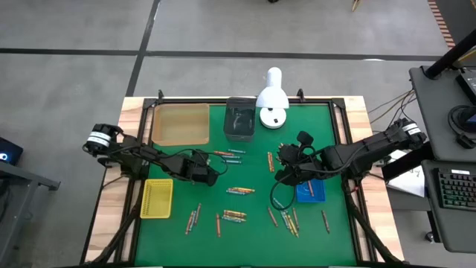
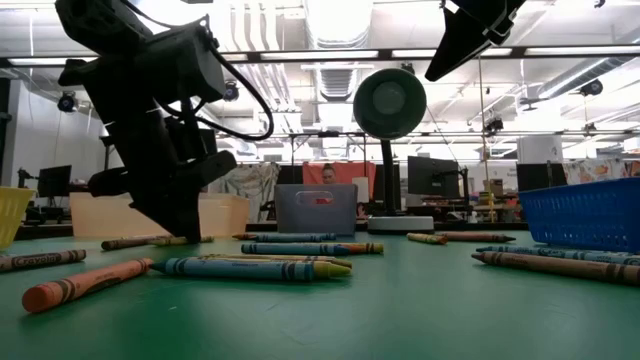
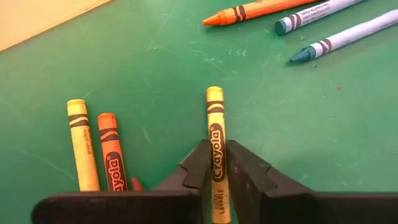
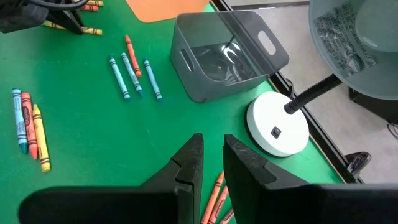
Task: Sort crayons
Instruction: Put the green crayon into the orange bin
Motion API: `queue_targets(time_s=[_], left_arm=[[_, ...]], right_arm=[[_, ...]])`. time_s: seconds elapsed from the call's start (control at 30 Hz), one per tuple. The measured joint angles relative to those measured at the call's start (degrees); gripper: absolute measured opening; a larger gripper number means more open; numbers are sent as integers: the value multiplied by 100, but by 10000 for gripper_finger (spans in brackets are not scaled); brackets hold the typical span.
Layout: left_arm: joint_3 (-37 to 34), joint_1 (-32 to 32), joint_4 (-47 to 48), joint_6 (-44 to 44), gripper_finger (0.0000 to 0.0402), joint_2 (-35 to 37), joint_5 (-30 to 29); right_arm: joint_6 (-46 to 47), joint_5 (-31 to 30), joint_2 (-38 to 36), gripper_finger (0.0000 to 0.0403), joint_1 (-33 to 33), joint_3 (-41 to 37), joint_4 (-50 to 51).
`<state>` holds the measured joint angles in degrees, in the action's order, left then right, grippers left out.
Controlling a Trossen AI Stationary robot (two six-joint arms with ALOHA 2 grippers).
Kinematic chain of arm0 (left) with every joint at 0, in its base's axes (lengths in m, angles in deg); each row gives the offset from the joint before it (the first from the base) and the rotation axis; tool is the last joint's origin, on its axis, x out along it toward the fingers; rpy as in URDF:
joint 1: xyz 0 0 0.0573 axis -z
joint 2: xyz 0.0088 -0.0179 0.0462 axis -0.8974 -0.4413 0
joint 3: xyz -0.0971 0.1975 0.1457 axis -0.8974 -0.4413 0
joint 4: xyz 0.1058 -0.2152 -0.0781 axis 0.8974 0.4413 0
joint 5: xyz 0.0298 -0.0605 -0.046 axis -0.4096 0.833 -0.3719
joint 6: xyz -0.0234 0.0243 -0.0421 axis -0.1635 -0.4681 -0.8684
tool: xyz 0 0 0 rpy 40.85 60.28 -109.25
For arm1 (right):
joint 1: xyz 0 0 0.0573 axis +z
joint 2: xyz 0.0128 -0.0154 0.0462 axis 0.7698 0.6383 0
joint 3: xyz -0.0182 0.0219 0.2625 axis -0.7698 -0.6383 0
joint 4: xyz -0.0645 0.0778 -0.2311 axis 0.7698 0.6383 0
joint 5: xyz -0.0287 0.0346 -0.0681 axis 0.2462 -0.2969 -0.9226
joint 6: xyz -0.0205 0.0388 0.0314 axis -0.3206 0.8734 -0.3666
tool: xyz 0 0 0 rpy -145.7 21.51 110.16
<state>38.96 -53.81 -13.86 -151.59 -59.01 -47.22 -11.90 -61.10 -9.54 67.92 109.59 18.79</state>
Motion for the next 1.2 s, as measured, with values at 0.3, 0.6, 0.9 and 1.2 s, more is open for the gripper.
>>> queue_targets(time_s=[0.3, 0.6, 0.9, 1.2], left_arm=[[-15, 21, 13, 112, 2, 183, 128], [-17, 68, 44, 585, 1, 895, 227], [-17, -71, 375, 1405, 0, 2185, 180], [-15, -1145, 969, 2515, 0, 3299, 156]], right_arm=[[0, 107, 0, 52, 0, 0, 22], [15, 315, 0, 52, 2, -2, 24], [174, 450, 0, 52, 2, -2, 9], [376, 619, 0, 52, 15, -2, 22]])
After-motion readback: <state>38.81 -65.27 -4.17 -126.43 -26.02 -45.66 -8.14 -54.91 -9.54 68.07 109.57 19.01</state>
